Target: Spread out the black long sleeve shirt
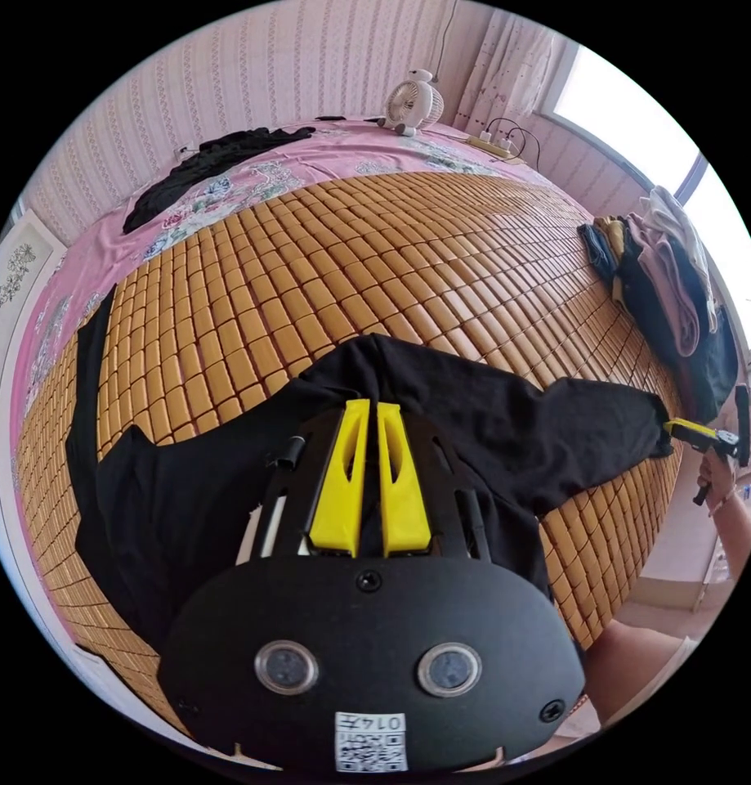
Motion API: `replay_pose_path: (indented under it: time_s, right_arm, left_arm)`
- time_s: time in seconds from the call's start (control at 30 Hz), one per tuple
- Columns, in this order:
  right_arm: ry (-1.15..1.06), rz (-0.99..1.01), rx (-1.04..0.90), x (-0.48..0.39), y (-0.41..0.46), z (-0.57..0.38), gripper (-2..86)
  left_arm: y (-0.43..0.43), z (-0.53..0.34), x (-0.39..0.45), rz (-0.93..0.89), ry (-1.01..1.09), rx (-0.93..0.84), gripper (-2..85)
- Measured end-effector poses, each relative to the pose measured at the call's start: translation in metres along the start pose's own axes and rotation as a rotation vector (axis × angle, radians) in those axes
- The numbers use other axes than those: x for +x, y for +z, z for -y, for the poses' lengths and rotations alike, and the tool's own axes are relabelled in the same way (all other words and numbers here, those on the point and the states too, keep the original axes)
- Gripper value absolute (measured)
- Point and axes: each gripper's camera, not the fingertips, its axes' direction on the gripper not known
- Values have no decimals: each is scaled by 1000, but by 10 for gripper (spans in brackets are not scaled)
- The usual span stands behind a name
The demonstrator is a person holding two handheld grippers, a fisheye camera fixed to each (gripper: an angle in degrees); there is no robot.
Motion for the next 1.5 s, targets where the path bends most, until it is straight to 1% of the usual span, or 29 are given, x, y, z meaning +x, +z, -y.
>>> replay_pose_path:
  time_s: [0.07,0.2,0.33,0.4,0.5,0.57,0.63,0.67,0.73,0.77,0.83,0.9,1.03,1.17,1.3,1.4,1.47,1.5]
  right_arm:
    - [49,-4,-44,6,7,1,18]
    - [153,44,-19,21,11,4,9]
    - [190,112,-81,28,29,15,6]
    - [245,82,-57,36,28,18,3]
    - [312,60,40,43,18,15,2]
    - [250,66,70,25,17,12,3]
    - [64,123,19,-21,34,7,6]
    - [20,130,-8,-33,41,6,7]
    - [-155,68,-136,-79,78,0,5]
    - [-184,24,-167,-88,88,-1,4]
    - [-273,-68,-152,-109,103,-6,-3]
    - [-325,-73,-187,-116,113,-7,-5]
    - [-508,-82,-236,-131,134,-14,-6]
    - [-493,-40,-248,-142,154,-9,-5]
    - [-415,-113,-217,-158,168,-8,-5]
    - [-402,-104,-260,-173,178,-15,-5]
    - [-427,-144,-270,-190,184,-19,-6]
    - [-459,-198,-267,-206,188,-20,-6]
  left_arm:
    - [-3,-2,2,0,-21,0,-8]
    - [-14,-5,9,-35,-17,64,-9]
    - [-3,-9,23,3,33,17,-9]
    - [-3,-12,24,11,33,23,-9]
    - [-5,-18,19,-17,15,18,-9]
    - [-7,-25,16,-29,14,25,-9]
    - [-9,-29,16,-29,15,27,-8]
    - [-10,-33,16,-26,16,27,-8]
    - [-12,-38,15,-22,18,27,-8]
    - [-14,-41,14,-20,18,27,-8]
    - [-16,-45,13,-20,18,23,-8]
    - [-18,-50,12,-20,25,16,-8]
    - [-24,-62,9,-9,47,11,-7]
    - [-30,-77,3,-22,35,9,-5]
    - [-42,-94,-8,-31,-31,36,4]
    - [-72,-118,-14,-30,-60,122,14]
    - [-105,-147,-24,-15,-105,184,29]
    - [-115,-155,-27,-14,-124,200,33]
